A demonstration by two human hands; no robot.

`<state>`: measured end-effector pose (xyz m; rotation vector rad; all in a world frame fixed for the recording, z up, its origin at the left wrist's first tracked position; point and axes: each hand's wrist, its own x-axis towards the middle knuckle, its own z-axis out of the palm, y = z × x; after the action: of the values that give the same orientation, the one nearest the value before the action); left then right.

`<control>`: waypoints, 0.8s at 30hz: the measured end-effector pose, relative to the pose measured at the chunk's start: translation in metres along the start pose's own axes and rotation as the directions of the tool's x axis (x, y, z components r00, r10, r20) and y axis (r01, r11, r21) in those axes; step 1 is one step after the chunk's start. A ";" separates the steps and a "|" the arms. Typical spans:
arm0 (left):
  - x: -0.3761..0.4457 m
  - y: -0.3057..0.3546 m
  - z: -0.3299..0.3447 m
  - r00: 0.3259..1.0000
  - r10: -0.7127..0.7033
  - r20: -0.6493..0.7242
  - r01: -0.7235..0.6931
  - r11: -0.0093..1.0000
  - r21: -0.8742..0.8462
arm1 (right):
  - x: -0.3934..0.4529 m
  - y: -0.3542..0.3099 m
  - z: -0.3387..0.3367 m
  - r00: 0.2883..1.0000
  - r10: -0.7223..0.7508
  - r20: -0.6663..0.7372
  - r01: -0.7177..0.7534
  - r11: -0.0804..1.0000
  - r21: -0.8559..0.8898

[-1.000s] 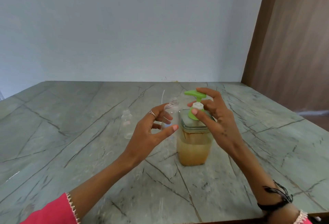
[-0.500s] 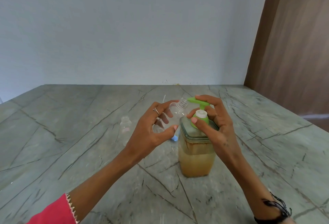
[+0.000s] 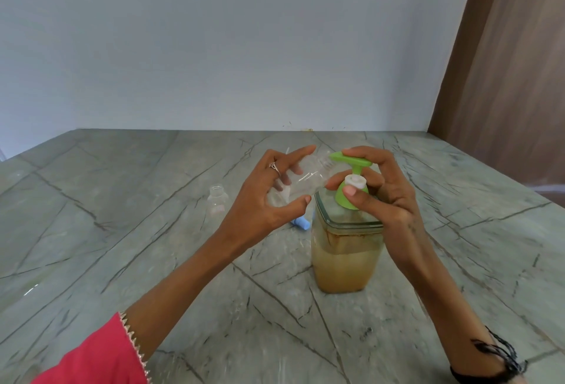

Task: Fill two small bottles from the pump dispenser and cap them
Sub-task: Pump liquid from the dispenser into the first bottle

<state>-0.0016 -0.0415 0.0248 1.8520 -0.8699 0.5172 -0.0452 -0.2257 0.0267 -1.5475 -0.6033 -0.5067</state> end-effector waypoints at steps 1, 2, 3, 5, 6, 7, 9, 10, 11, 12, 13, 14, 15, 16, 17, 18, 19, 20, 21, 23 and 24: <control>0.000 0.001 0.000 1.000 0.003 -0.002 -0.003 1.000 -0.006 | 0.000 0.000 0.001 1.000 -0.003 -0.003 0.003 1.000 0.000; 0.000 0.001 0.000 1.000 0.006 -0.004 -0.006 1.000 -0.010 | 0.001 0.000 0.002 1.000 -0.009 -0.013 0.009 1.000 -0.004; 0.001 0.002 0.001 1.000 0.007 -0.005 -0.007 1.000 -0.013 | 0.001 0.000 0.002 0.999 -0.020 -0.025 0.020 1.000 -0.011; 0.002 0.003 0.001 1.000 0.007 -0.001 -0.007 1.000 -0.015 | 0.001 0.000 0.005 0.998 -0.046 -0.047 0.045 0.999 -0.022; 0.003 0.003 0.001 1.000 0.005 0.002 -0.005 1.000 -0.016 | 0.001 0.000 0.006 0.997 -0.054 -0.060 0.053 0.998 -0.024; 0.003 0.002 0.001 1.000 0.004 0.004 -0.004 1.000 -0.016 | 0.001 0.000 0.008 0.995 -0.056 -0.078 0.055 0.998 -0.026; 0.002 0.001 0.002 1.000 0.006 0.002 -0.006 1.000 -0.021 | 0.002 0.000 0.010 0.991 -0.054 -0.122 0.051 0.998 -0.024; 0.002 0.000 0.002 1.000 0.006 -0.003 -0.007 1.000 -0.027 | 0.003 0.000 0.011 0.989 -0.055 -0.138 0.053 0.998 -0.020; 0.002 -0.001 0.003 1.000 0.005 -0.009 -0.006 0.999 -0.034 | 0.004 0.000 0.012 0.987 -0.061 -0.147 0.059 0.998 -0.017; 0.002 -0.001 0.004 1.000 0.004 -0.015 -0.004 0.999 -0.038 | 0.005 0.000 0.012 0.986 -0.067 -0.152 0.065 0.998 -0.016; 0.002 -0.001 0.004 1.000 0.002 -0.016 -0.003 0.999 -0.040 | 0.005 0.000 0.012 0.985 -0.070 -0.155 0.068 0.998 -0.017; 0.002 -0.001 0.004 1.000 0.001 -0.014 -0.002 0.999 -0.038 | 0.006 0.000 0.012 0.985 -0.068 -0.158 0.066 0.998 -0.016; 0.003 -0.001 0.003 1.000 0.004 -0.010 -0.004 0.999 -0.033 | 0.006 0.000 0.012 0.985 -0.065 -0.162 0.063 0.998 -0.012; 0.003 -0.002 0.003 1.000 0.009 -0.006 -0.009 1.000 -0.026 | 0.006 0.001 0.012 0.984 -0.061 -0.166 0.062 0.998 -0.003; 0.003 -0.002 0.003 1.000 0.015 -0.002 -0.015 1.000 -0.019 | 0.007 0.001 0.012 0.984 -0.061 -0.170 0.062 0.998 0.001; 0.003 -0.003 0.002 1.000 0.019 0.000 -0.019 1.000 -0.009 | 0.007 0.001 0.012 0.983 -0.062 -0.173 0.063 0.998 0.001; 0.003 -0.004 0.002 1.000 0.021 0.001 -0.021 1.000 -0.001 | 0.007 0.001 0.013 0.982 -0.062 -0.178 0.063 0.998 -0.002; 0.002 -0.005 0.002 1.000 0.021 0.004 -0.021 1.000 0.002 | 0.007 0.002 0.013 0.981 -0.057 -0.184 0.058 0.998 -0.002; 0.002 -0.006 0.002 1.000 0.021 0.008 -0.021 1.000 0.002 | 0.007 0.002 0.013 0.980 -0.051 -0.191 0.052 0.999 0.000; 0.001 -0.006 0.003 1.000 0.017 0.011 -0.017 1.000 -0.005 | 0.006 0.002 0.013 0.979 -0.045 -0.197 0.046 0.999 0.003; 0.002 -0.006 0.003 1.000 0.015 0.010 -0.015 1.000 -0.011 | 0.006 0.001 0.013 0.979 -0.049 -0.196 0.050 0.999 0.004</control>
<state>0.0037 -0.0436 0.0208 1.8415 -0.8921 0.5116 -0.0406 -0.2125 0.0288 -1.4567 -0.4926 -0.6844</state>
